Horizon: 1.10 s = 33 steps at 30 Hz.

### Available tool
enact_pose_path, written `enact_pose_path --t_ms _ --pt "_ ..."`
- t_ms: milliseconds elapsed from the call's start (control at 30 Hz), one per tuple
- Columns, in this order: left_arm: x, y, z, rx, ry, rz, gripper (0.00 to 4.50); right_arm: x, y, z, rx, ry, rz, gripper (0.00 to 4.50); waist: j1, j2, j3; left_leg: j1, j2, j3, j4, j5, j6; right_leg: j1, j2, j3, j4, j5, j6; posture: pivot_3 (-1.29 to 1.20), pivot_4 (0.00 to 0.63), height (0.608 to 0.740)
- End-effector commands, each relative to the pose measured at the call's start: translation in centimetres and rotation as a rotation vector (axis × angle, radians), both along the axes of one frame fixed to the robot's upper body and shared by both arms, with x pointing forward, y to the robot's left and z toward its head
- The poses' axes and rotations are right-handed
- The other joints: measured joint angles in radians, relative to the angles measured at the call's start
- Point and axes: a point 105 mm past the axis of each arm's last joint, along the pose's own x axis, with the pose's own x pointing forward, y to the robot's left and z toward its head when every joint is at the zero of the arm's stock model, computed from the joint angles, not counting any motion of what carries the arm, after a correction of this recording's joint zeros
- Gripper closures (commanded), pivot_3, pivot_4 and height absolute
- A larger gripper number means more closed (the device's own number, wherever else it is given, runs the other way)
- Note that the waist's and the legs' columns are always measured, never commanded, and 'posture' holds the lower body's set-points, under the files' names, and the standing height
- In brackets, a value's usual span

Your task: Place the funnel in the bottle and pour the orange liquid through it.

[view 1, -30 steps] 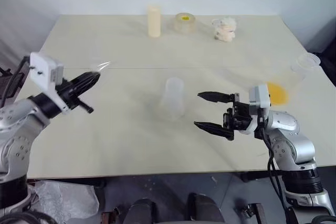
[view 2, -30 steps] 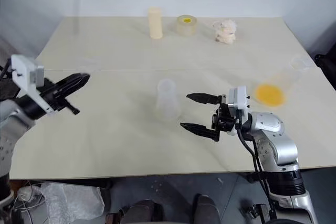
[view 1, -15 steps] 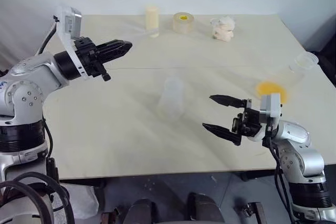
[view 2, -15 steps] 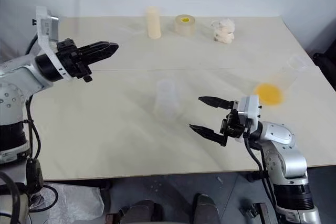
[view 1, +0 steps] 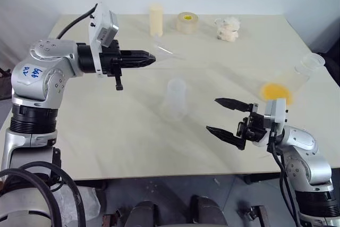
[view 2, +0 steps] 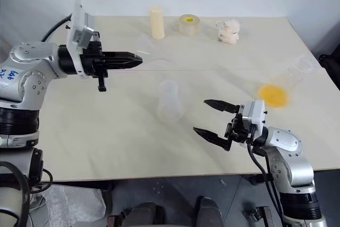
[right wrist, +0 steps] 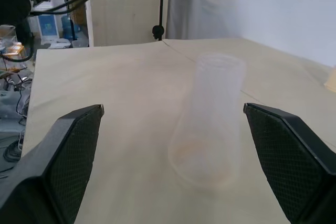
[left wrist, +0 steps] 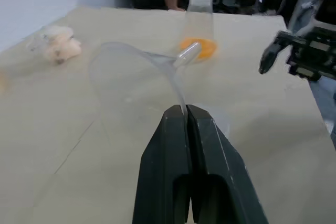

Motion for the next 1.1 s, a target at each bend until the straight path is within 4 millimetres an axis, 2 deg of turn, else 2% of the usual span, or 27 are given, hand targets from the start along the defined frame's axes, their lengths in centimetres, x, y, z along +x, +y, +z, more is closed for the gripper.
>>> enact_pose_path --t_ms 33,167,300,433,1100 --pt "-0.7 -0.6 1.5 0.021 -0.135 -0.08 4.48 -0.3 -0.4 1.3 0.0 -0.058 -0.024 0.0 0.002 0.0 0.0 0.0 0.0 0.0 0.0 0.0 0.0 0.0 0.0 0.0 0.0 0.0 0.0 0.0 0.15 0.74" --pt "-0.7 -0.6 0.8 0.143 -0.183 -0.119 4.48 0.3 -0.8 1.6 0.005 -0.056 -0.056 0.0 0.0 0.0 0.0 0.0 0.0 0.0 0.001 0.0 0.0 0.0 0.0 0.0 0.0 0.0 0.0 0.0 0.15 0.74" --pt "0.4 0.1 -0.4 0.309 -0.233 -0.109 4.48 1.1 -1.4 1.9 -0.021 -0.071 -0.09 0.0 0.002 0.0 0.0 0.0 0.0 0.001 0.001 0.0 0.0 0.0 0.0 0.0 0.0 0.0 0.0 0.0 0.15 0.74" --pt "1.2 0.5 -0.8 0.385 -0.282 -0.104 4.48 1.6 -1.9 2.5 -0.008 -0.082 -0.123 0.0 0.001 0.0 0.0 -0.001 0.0 0.002 0.001 0.0 0.001 -0.001 0.0 -0.001 0.0 0.0 0.0 0.0 0.15 0.74" --pt "3.3 -1.4 -0.6 0.514 -0.414 -0.208 4.48 1.3 -1.5 2.9 0.016 -0.086 -0.16 0.0 0.001 -0.001 0.001 -0.006 0.0 0.001 0.004 0.001 0.002 -0.002 0.0 -0.003 0.001 0.0 0.001 0.0 0.15 0.74"
